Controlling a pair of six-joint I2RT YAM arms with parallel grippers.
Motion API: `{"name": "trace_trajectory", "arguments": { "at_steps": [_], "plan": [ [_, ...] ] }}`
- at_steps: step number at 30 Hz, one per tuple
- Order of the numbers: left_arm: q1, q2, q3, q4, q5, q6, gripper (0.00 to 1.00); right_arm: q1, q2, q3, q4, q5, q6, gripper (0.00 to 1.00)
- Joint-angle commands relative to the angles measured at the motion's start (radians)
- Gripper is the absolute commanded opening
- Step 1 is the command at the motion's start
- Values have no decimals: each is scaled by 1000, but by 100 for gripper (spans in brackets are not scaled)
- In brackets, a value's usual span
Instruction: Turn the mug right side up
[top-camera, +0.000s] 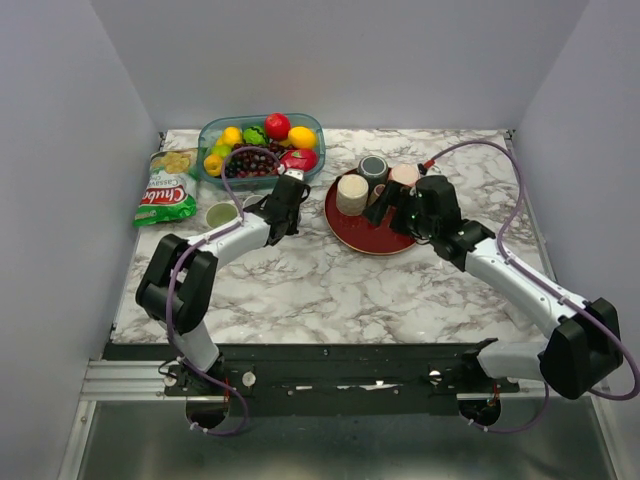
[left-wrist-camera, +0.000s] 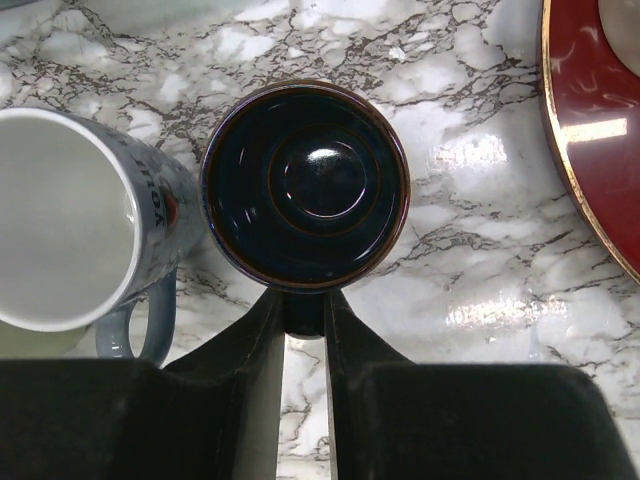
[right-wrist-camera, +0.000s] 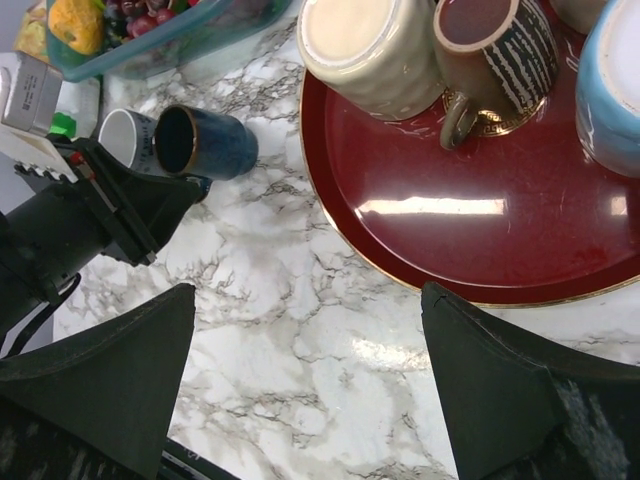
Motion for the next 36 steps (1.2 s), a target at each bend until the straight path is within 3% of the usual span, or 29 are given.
{"name": "trace_trajectory", "arguments": {
  "at_steps": [1,15,24,33,36],
  "plan": [
    [-1,26,10,-15,-44,6,35,-2,26,53,-45,84,-14,100],
    [-1,-121,51,-87,0,-11,74,-4,113,159,-270,369,-112,100],
    [-1,-283,93,-105,115,-35,99,-65,259,196,-330,397,-159,99],
    [1,-315,185,-142,263,-27,99,-125,388,251,-303,363,-224,94],
    [1,-312,194,-138,283,-35,99,-139,408,248,-284,343,-233,86]
  ]
}}
